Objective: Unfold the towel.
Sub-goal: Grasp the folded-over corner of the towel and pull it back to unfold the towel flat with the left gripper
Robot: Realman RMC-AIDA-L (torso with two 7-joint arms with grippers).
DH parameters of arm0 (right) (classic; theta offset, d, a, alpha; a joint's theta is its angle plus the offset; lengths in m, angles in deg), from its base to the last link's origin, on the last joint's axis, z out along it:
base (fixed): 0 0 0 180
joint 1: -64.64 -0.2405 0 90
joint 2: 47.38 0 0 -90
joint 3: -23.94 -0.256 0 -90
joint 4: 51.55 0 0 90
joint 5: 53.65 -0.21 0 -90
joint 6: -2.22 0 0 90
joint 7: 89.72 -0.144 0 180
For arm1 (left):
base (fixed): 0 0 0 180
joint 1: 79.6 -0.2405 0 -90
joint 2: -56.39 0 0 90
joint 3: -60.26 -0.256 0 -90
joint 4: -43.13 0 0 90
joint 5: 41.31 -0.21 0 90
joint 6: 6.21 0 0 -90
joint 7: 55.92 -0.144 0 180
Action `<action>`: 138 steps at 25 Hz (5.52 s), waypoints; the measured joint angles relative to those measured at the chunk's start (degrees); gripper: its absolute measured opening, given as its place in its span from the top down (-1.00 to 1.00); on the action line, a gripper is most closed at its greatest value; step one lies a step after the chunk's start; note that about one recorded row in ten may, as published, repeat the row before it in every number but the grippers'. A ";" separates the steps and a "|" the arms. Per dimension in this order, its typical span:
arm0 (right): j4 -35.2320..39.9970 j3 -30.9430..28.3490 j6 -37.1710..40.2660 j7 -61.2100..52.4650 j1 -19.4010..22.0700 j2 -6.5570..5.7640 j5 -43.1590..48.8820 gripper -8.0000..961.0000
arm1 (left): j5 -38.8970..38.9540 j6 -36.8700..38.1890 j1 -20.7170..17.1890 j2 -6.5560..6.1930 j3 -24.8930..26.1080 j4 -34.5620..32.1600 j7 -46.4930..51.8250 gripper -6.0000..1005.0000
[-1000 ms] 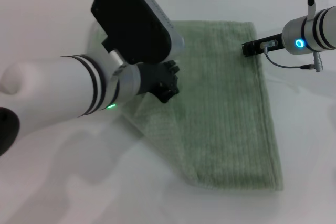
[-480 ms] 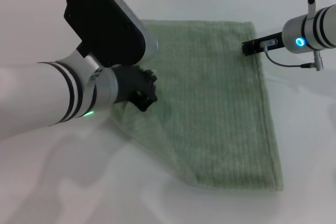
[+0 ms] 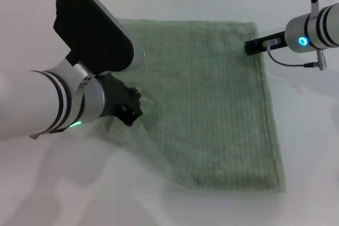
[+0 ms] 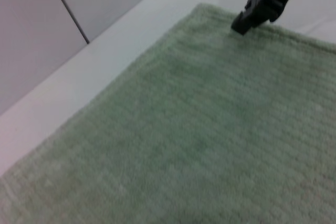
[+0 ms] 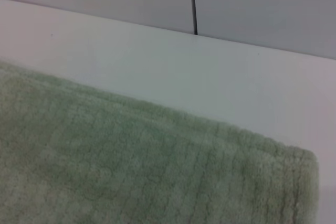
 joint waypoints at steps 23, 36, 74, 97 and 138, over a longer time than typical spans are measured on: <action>0.00 -0.36 0.01 0.00 0.05 -0.09 1.26 0.94 | 0.00 0.13 -2.84 0.03 2.77 3.69 4.14 0.80; -0.19 -0.33 0.37 -0.03 -0.19 0.00 1.32 0.94 | -0.01 -0.31 -5.54 -0.05 5.56 5.75 6.18 0.78; -0.15 3.23 1.15 0.48 -0.71 0.26 1.31 0.93 | 0.00 2.17 -9.83 0.05 5.92 5.87 11.27 0.73; -0.24 5.68 0.40 0.04 -1.09 0.55 1.38 0.93 | 0.09 24.76 -21.21 0.20 5.95 2.64 18.48 0.70; -0.33 5.44 0.25 -0.04 -1.09 0.29 2.31 0.92 | 0.51 49.48 -29.12 0.14 7.21 -12.33 41.32 0.65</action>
